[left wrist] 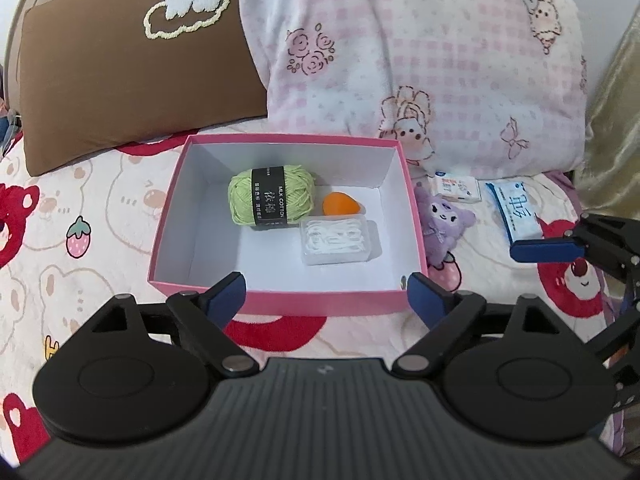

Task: Organize objects
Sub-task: 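Move the right tool toward the blue-and-white wet wipes pack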

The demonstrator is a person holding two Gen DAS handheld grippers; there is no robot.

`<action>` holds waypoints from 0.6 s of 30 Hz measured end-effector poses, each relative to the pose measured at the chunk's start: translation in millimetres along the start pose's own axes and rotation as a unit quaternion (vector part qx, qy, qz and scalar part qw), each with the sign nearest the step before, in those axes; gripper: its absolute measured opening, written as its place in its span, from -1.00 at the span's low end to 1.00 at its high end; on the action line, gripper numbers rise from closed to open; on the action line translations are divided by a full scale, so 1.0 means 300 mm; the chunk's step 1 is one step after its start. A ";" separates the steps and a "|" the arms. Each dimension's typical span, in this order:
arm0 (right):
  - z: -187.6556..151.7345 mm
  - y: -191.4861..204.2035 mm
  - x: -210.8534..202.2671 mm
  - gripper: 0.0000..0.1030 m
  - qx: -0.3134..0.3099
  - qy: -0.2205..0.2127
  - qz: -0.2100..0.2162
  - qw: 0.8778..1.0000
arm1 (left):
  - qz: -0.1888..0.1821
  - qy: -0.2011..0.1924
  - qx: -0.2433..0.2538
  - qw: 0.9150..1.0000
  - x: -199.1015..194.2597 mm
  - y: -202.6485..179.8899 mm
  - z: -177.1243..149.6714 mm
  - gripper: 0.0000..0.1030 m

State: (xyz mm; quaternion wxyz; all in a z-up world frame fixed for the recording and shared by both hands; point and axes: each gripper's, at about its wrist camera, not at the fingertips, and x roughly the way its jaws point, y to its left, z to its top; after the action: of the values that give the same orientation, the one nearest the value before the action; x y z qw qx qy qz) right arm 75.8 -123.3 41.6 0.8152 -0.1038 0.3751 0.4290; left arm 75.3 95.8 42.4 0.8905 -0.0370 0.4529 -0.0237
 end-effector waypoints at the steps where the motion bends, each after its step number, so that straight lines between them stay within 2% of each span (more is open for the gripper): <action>1: -0.004 0.003 -0.009 0.69 0.001 0.002 -0.001 1.000 | -0.001 -0.001 0.004 1.000 -0.009 -0.007 -0.008 0.76; 5: -0.028 0.009 -0.045 0.69 0.005 0.013 -0.003 1.000 | -0.016 -0.001 0.014 1.000 -0.042 -0.027 -0.040 0.80; 11: -0.096 0.002 -0.092 0.69 -0.001 0.015 -0.013 1.000 | -0.010 0.002 0.025 1.000 -0.066 -0.067 -0.082 0.80; 18: -0.180 -0.061 -0.138 0.69 0.029 0.033 -0.026 0.999 | -0.047 0.026 0.039 0.998 -0.054 -0.138 -0.131 0.80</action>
State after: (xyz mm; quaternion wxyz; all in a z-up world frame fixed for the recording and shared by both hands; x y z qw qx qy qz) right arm 47.3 -186.6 30.3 0.8157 -0.1042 0.4112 0.3933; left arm 33.6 54.0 36.1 0.8769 -0.0228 0.4726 -0.0847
